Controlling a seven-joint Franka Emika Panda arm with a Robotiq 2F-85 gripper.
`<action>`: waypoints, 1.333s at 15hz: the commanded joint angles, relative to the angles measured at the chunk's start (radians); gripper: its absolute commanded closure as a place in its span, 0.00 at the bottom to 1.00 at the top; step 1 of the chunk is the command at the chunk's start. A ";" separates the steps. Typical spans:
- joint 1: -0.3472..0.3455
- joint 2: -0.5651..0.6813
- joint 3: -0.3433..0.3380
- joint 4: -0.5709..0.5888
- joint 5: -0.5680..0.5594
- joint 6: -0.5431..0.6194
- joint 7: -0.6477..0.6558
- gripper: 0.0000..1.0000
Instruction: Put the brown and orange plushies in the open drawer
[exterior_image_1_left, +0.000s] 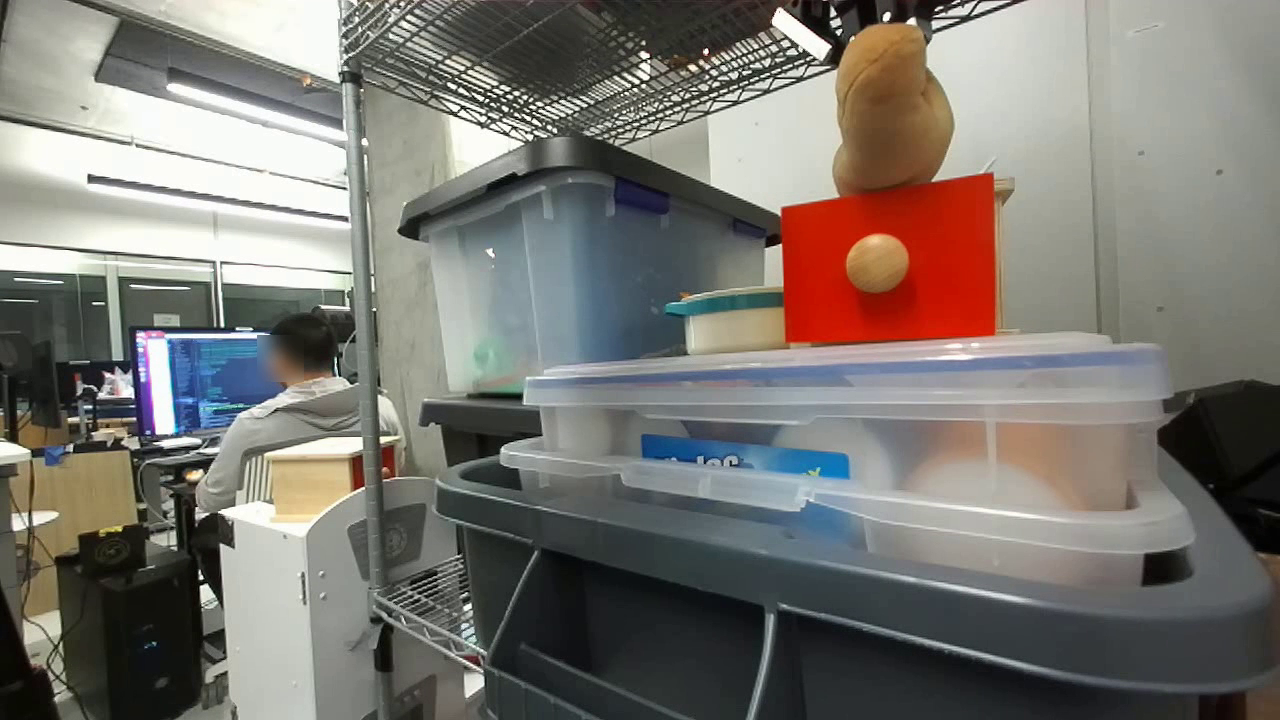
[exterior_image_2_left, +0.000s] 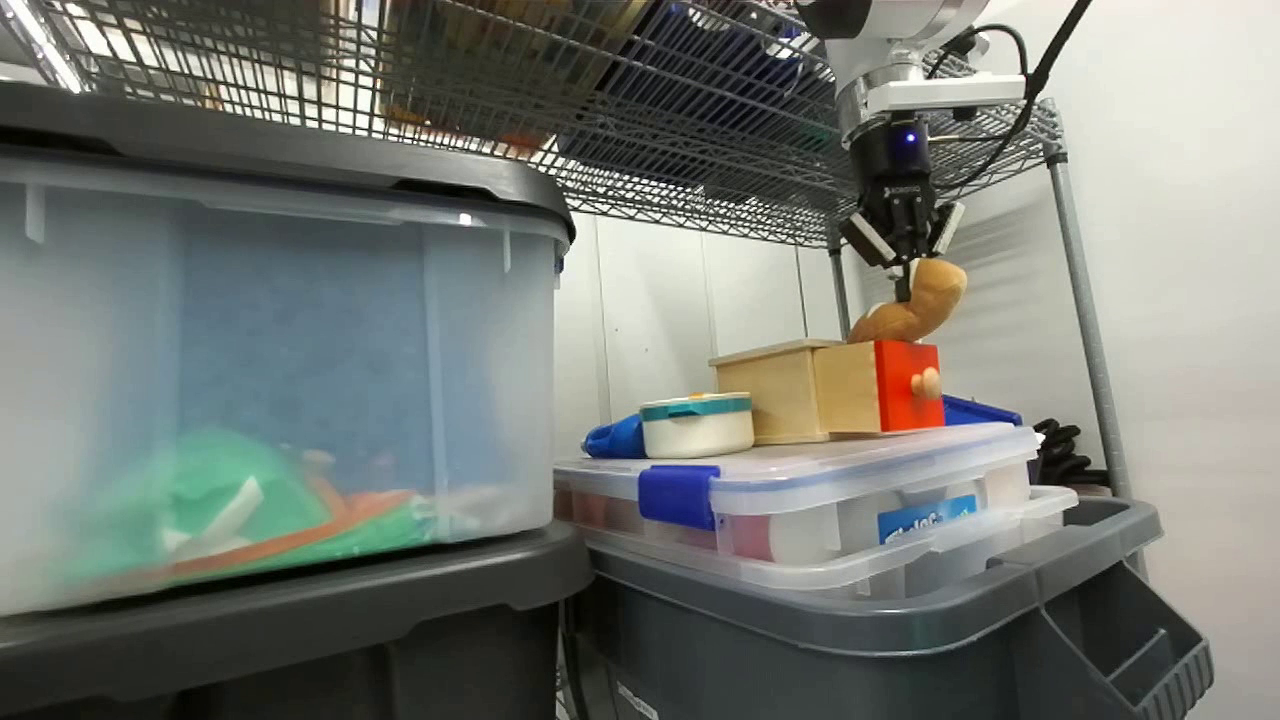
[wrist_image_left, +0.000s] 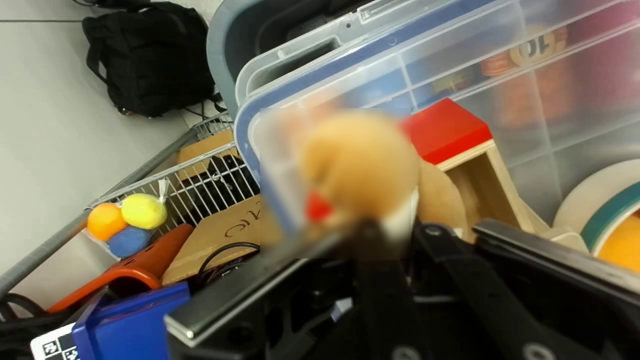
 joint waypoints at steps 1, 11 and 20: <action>0.006 0.036 0.002 0.058 0.001 -0.040 0.015 0.97; 0.008 0.026 0.002 0.044 -0.002 -0.030 0.021 0.56; 0.009 0.027 0.002 0.048 -0.003 -0.032 0.041 0.00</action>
